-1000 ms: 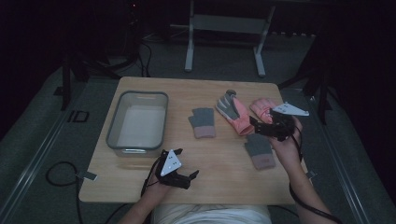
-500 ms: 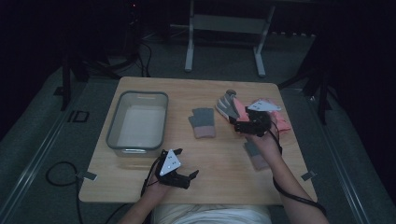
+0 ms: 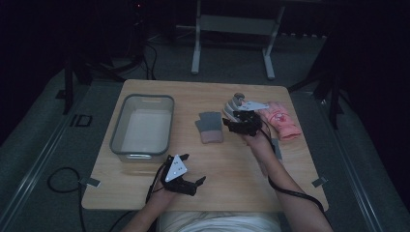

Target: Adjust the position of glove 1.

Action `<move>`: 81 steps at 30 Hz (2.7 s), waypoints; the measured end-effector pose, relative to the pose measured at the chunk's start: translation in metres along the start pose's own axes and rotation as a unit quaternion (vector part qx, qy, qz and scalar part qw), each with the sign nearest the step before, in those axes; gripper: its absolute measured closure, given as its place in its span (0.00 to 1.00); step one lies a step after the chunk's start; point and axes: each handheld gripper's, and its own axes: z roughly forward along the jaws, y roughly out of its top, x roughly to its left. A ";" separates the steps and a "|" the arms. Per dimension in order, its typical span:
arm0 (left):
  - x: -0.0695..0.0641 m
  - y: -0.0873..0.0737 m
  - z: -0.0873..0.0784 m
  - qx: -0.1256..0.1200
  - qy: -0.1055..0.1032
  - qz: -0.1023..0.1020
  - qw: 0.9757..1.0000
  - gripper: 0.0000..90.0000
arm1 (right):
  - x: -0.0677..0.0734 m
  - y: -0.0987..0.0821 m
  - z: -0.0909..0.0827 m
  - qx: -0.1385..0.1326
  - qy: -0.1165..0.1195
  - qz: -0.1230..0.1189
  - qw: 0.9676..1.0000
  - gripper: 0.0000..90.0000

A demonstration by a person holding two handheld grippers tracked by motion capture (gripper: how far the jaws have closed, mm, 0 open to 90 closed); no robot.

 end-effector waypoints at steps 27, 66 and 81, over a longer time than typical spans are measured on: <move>0.001 -0.001 -0.001 -0.005 -0.002 -0.004 1.000 0.01 | 0.007 -0.012 0.106 0.088 0.019 0.000 0.996 0.67; 0.002 0.000 -0.001 -0.005 0.001 -0.013 1.000 0.01 | 0.022 0.025 0.029 0.043 -0.015 0.040 0.998 0.96; 0.001 0.000 -0.001 -0.002 0.002 -0.008 1.000 0.01 | 0.052 -0.019 -0.063 0.033 -0.028 0.061 0.997 0.96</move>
